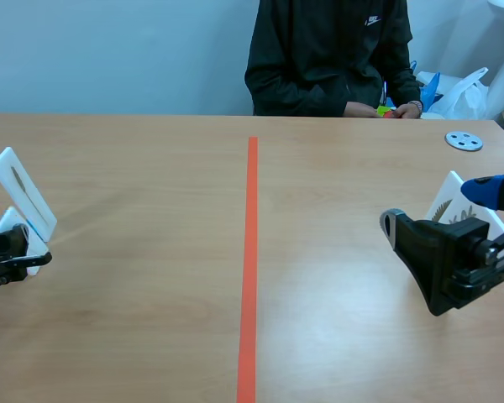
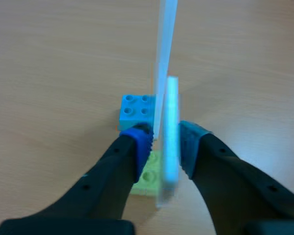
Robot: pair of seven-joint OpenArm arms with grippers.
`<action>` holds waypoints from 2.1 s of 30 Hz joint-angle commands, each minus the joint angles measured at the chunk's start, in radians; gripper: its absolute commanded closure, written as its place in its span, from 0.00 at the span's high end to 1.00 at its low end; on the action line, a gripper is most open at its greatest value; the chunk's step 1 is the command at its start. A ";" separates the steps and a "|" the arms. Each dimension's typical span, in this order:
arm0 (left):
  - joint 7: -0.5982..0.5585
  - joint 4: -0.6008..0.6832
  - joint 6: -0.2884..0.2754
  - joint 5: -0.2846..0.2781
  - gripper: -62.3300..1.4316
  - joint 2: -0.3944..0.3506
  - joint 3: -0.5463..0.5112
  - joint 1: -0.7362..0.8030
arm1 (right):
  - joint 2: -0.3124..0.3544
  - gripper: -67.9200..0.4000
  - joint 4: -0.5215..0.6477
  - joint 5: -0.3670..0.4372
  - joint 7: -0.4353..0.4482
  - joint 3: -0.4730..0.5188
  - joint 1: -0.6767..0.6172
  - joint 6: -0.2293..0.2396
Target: Sort the leaf by its shape. The table is split by an orange tape line. A compound leaf with several leaflets goes to the left side, a simple leaf with one blade goes to the right side. Return to the home posture when a red brick is placed on the table.
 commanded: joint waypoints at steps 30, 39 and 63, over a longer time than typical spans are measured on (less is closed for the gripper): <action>0.010 0.530 -0.129 -0.008 1.00 -0.084 -0.098 0.271 | 0.014 1.00 0.018 0.008 0.015 0.009 0.010 -0.003; 0.166 0.979 -0.277 -0.056 1.00 -0.082 -0.156 0.529 | 0.014 1.00 0.018 0.008 0.019 0.009 0.010 -0.003; 0.348 1.098 -0.303 0.054 1.00 0.005 0.015 0.590 | 0.013 1.00 0.018 0.008 0.034 0.009 0.010 -0.003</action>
